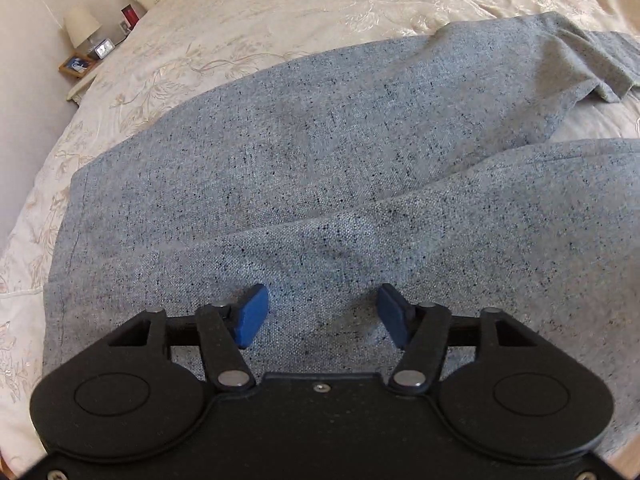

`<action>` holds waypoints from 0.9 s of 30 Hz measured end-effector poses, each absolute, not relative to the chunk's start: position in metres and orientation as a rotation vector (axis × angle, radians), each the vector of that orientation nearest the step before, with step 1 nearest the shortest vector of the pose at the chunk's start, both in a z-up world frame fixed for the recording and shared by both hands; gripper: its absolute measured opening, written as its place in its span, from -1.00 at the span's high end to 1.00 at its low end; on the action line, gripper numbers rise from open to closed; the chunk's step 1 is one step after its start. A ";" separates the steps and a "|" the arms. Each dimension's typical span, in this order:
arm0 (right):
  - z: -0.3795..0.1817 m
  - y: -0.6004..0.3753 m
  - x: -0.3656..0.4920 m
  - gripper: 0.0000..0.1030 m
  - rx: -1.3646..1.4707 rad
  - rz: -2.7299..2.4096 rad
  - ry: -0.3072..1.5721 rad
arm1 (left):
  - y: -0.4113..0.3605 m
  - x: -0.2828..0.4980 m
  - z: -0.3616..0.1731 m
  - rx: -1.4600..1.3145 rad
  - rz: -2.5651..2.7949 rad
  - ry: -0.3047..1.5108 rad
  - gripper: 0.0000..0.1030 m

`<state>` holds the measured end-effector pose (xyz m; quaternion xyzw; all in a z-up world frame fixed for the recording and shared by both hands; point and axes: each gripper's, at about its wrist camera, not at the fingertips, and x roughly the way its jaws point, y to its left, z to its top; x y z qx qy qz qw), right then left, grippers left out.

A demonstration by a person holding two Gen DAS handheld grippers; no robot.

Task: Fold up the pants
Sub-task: 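Move both tools down over the sweatpants toward the leg cuffs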

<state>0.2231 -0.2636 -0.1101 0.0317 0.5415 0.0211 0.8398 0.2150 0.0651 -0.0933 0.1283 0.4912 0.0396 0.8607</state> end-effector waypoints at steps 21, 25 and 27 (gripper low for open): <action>-0.061 -0.226 0.367 -0.07 0.004 0.169 0.966 | -0.048 0.323 -0.064 0.087 -0.128 0.933 -0.11; -0.099 -0.245 0.380 -0.03 -0.125 0.074 1.059 | -0.060 0.331 -0.095 0.140 -0.126 1.005 -0.11; -0.108 -0.279 0.386 -0.01 -0.019 0.079 1.069 | -0.059 0.332 -0.109 0.149 -0.118 1.022 -0.15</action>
